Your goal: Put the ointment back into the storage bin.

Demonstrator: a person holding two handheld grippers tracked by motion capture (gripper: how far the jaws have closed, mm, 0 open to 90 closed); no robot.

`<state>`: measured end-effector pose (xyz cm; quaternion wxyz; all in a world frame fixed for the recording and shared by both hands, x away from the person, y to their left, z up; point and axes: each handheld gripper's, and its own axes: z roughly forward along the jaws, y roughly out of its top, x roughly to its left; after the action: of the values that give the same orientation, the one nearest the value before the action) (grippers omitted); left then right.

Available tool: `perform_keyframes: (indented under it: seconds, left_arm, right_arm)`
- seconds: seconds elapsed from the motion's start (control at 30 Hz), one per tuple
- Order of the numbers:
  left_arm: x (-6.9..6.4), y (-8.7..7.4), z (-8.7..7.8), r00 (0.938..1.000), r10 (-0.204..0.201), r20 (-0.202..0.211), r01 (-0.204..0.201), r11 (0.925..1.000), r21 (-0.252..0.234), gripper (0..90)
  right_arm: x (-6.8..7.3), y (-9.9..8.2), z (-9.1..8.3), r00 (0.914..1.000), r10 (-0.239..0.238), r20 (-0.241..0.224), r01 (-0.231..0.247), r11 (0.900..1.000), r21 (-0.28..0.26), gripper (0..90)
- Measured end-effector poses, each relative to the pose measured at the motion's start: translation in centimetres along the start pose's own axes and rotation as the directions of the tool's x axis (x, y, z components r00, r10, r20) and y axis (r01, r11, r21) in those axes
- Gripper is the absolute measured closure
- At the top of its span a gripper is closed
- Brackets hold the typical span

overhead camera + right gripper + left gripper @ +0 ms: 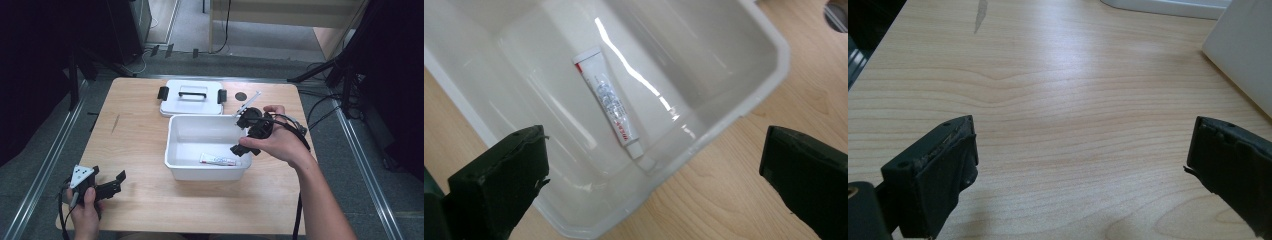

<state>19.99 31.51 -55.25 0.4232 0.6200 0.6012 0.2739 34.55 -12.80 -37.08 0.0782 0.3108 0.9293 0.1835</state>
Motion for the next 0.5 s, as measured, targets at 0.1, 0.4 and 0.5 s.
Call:
perform_keyframes:
  seconds: [0.1, 0.4, 0.5]
  left_arm:
    - [0.0, 0.0, 0.0, 1.0, 0.004, -0.001, -0.004, 1.0, 0.0, 0.6]
    - [0.0, 0.0, 0.0, 1.0, 0.004, -0.002, -0.004, 1.0, 0.001, 0.6]
    - [0.0, 0.0, 0.0, 1.0, 0.005, 0.001, -0.005, 1.0, 0.003, 0.6]
  right_arm:
    - [-0.6, -0.9, -0.5, 0.9996, 0.027, 0.004, -0.027, 0.9985, -0.047, 0.0]
    - [-2.3, -4.0, -1.0, 0.9939, 0.107, 0.027, -0.102, 0.9857, -0.134, 0.0]
    - [-2.6, -4.6, -0.9, 0.9923, 0.12, 0.028, -0.115, 0.9826, -0.145, 0.0]
